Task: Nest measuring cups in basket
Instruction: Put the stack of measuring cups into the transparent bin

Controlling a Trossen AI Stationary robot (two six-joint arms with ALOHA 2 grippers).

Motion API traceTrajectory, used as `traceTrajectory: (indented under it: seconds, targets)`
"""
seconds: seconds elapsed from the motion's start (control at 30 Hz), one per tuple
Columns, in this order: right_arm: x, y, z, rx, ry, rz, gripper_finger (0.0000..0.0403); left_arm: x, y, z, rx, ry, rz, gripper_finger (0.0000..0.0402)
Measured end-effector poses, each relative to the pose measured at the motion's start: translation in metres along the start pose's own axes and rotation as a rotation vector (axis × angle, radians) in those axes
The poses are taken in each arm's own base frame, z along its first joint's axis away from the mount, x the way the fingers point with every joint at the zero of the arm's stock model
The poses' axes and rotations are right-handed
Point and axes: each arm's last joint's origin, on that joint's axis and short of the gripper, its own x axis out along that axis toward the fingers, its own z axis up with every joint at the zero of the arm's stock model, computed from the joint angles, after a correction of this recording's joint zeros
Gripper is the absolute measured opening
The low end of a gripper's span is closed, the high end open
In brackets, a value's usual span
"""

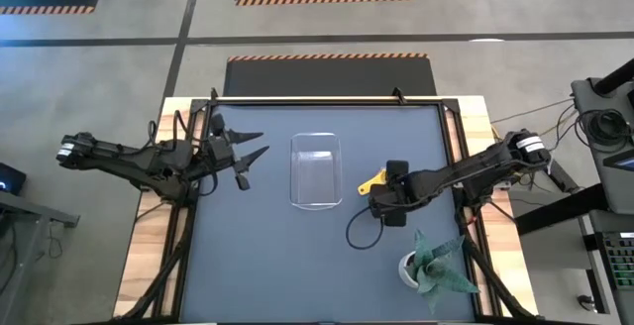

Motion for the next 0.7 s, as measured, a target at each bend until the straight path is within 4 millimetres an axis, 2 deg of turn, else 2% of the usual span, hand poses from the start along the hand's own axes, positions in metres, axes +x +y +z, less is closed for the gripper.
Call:
traceTrajectory:
  seconds: [0.7]
  targets:
    - [0.02, 0.006, -0.007, 0.036, 0.076, -0.025, 0.0262, 0.0, 0.0, -0.001, 0.007, 0.006, -0.002, 0.0144]
